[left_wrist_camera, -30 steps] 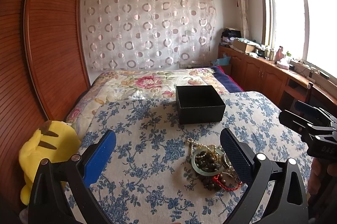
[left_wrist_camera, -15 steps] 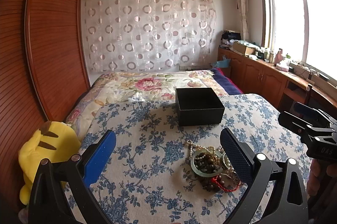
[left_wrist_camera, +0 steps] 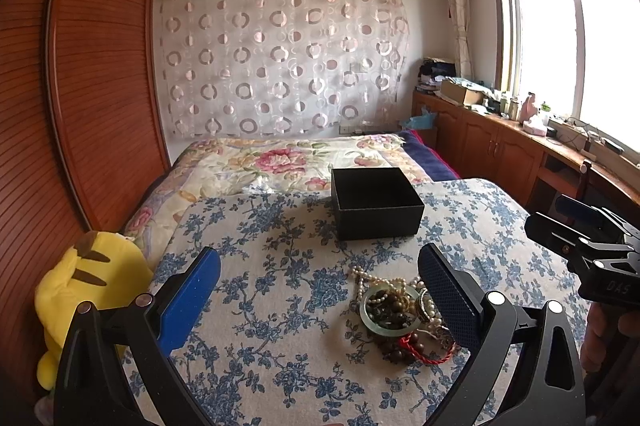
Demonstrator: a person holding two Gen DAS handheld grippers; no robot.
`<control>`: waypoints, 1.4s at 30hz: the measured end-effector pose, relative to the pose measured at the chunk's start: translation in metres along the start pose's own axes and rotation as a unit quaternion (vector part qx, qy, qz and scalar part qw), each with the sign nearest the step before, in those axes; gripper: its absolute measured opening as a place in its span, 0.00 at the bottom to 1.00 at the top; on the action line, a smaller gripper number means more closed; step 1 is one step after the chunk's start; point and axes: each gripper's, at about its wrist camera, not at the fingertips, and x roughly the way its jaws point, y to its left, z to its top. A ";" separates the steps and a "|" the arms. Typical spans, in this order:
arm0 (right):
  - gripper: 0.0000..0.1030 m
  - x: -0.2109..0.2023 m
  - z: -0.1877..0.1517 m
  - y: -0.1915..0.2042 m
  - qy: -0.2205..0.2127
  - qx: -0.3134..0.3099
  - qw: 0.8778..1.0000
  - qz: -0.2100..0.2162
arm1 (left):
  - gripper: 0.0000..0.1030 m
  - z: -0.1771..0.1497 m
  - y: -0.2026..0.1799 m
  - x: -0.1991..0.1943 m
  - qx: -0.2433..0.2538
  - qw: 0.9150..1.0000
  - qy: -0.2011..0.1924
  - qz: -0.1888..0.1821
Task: Organize jewelry
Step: 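Move both tools down toward the jewelry pile beside the black box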
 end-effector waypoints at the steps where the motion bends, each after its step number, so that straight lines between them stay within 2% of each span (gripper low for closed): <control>1: 0.98 0.000 0.000 -0.001 0.000 0.000 1.000 0.000 | 0.93 0.001 0.000 0.000 0.000 1.000 0.000 0.000; 13: 0.98 -0.001 -0.001 0.001 0.000 0.000 1.000 0.001 | 0.93 -0.001 -0.004 0.000 0.000 1.000 0.002 -0.001; 18: 0.98 -0.001 0.000 0.010 0.006 0.001 1.000 0.000 | 0.93 -0.003 -0.005 0.005 -0.003 1.000 0.012 -0.001; 24: 0.98 0.011 -0.005 -0.004 0.020 -0.003 1.000 0.006 | 0.93 -0.015 -0.003 0.020 -0.004 0.999 0.032 -0.013; 28: 0.84 0.027 -0.015 -0.011 0.041 -0.016 0.999 0.012 | 0.93 -0.022 -0.003 0.031 -0.003 0.998 0.051 -0.020; 36: 0.54 0.067 -0.042 -0.014 0.120 -0.045 0.991 0.032 | 0.93 -0.042 0.014 0.052 -0.001 0.996 0.085 -0.041; 40: 0.30 0.079 -0.052 -0.006 0.156 -0.059 0.985 0.052 | 0.93 -0.048 0.016 0.060 -0.003 0.994 0.098 -0.052; 42: 0.28 0.086 -0.057 -0.006 0.173 -0.051 0.981 0.068 | 0.93 -0.050 0.016 0.065 -0.001 0.993 0.104 -0.055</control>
